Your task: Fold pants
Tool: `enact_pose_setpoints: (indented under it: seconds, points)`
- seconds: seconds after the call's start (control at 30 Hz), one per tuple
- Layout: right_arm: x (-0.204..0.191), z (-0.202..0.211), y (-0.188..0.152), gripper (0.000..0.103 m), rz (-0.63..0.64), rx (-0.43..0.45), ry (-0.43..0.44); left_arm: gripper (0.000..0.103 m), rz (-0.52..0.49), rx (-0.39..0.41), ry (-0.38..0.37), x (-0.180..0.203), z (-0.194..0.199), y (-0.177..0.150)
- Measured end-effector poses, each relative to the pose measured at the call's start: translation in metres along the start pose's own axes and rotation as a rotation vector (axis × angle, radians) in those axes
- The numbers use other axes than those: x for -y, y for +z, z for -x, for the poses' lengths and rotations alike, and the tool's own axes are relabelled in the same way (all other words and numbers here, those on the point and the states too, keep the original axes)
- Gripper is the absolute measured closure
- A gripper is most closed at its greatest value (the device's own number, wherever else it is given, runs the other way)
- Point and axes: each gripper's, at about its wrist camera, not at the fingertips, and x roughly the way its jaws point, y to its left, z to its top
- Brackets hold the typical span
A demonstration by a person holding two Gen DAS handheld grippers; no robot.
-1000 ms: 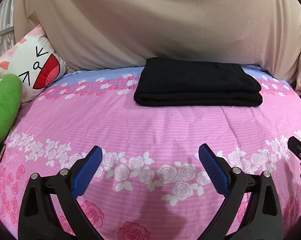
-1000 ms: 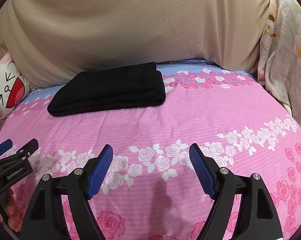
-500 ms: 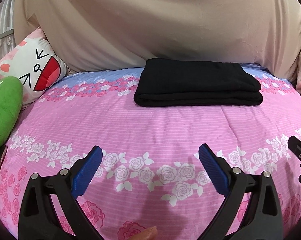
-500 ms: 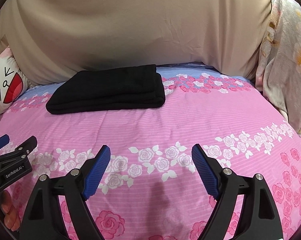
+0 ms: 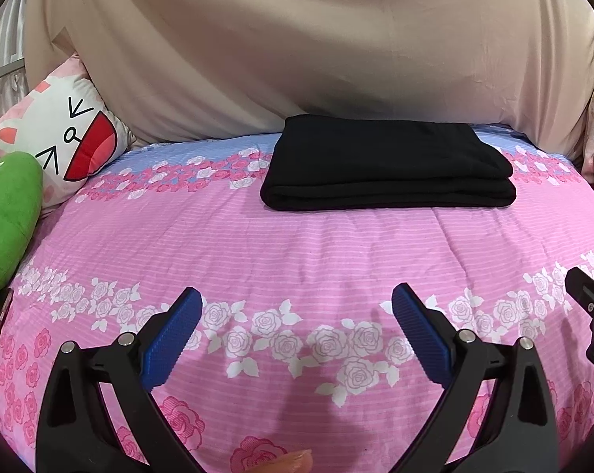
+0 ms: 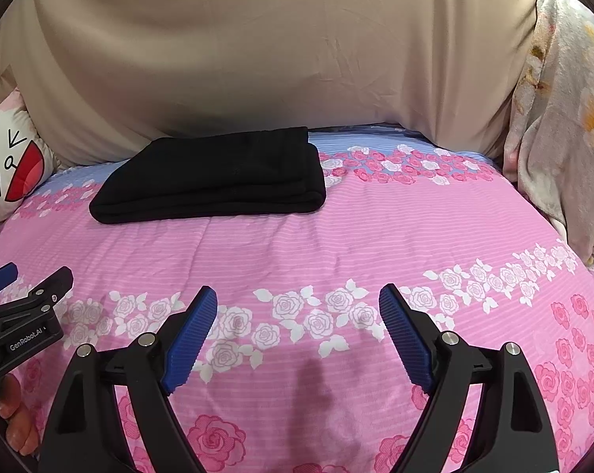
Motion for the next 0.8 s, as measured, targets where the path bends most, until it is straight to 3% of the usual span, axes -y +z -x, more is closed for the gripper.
enact_pose_setpoints:
  seconds: [0.53,0.8]
  points:
    - [0.0001,-0.0008,-0.0004,0.02,0.011,-0.001,0.004,0.009,-0.006,0.015,-0.009,0.0038,0.0031,0.0005]
    - [0.0014,-0.0015,-0.0006,0.02,0.019,0.001,0.004,0.02,0.006,-0.009,-0.016,0.0011,-0.0023,0.0011]
